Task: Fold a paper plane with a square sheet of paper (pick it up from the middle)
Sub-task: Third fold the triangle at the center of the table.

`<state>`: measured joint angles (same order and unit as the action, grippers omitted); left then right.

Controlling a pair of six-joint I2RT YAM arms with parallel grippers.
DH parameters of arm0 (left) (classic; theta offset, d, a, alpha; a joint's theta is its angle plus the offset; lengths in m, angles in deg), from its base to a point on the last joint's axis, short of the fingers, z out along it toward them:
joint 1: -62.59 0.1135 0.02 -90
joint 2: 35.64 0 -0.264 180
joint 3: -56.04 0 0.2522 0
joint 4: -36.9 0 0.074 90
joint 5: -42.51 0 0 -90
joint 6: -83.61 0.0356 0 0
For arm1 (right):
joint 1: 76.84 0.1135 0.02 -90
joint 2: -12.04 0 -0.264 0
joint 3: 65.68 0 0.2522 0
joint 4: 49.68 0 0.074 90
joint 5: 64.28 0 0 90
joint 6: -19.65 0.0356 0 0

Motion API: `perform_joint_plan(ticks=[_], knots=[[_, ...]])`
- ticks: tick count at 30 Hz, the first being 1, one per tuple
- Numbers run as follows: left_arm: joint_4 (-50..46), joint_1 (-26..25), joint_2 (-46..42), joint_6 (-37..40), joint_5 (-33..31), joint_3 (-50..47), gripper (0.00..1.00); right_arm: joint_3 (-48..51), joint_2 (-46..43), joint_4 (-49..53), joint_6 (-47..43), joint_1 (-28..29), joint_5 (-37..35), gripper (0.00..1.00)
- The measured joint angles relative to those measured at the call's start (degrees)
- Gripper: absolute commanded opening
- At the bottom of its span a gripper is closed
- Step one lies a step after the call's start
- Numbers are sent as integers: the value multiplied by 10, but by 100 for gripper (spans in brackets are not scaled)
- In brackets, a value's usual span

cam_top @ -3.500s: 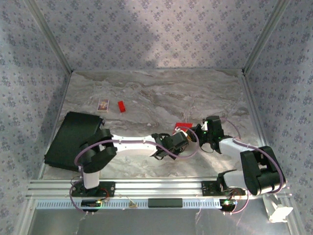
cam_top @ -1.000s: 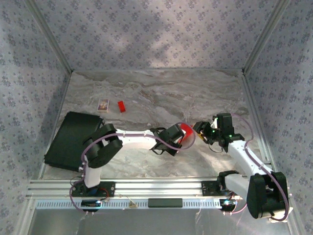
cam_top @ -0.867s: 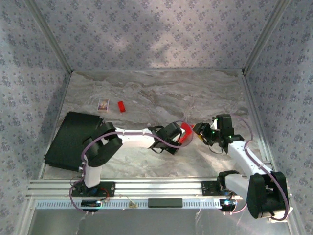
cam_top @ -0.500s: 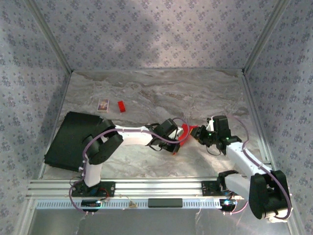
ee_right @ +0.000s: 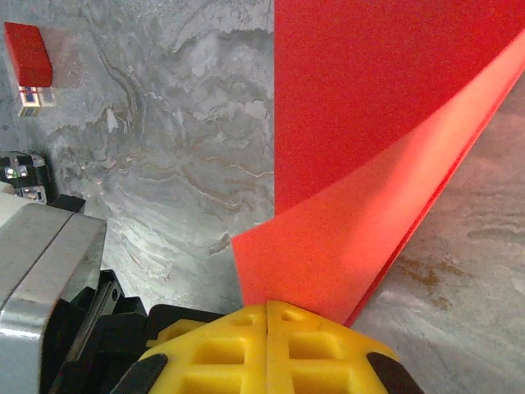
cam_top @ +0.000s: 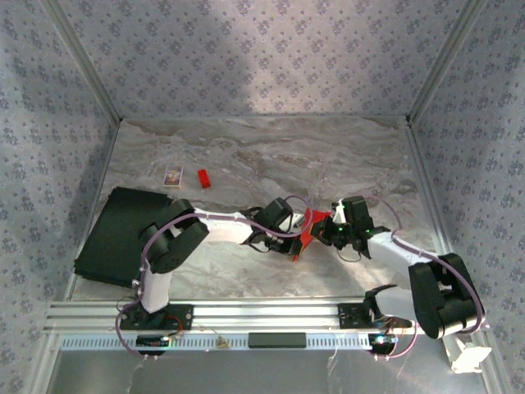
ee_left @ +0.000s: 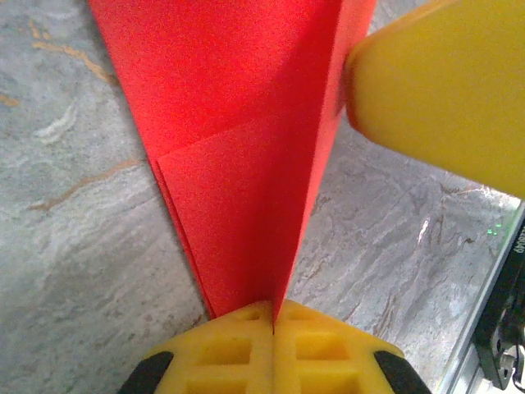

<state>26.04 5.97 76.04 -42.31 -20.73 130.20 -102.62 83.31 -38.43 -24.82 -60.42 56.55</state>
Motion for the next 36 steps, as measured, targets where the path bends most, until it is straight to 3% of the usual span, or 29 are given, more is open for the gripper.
perform_joint_plan(ticks=[36], knots=[[124,21,-3,-114,37,-66,0,-25,130,-102,-15,-36,90,8]])
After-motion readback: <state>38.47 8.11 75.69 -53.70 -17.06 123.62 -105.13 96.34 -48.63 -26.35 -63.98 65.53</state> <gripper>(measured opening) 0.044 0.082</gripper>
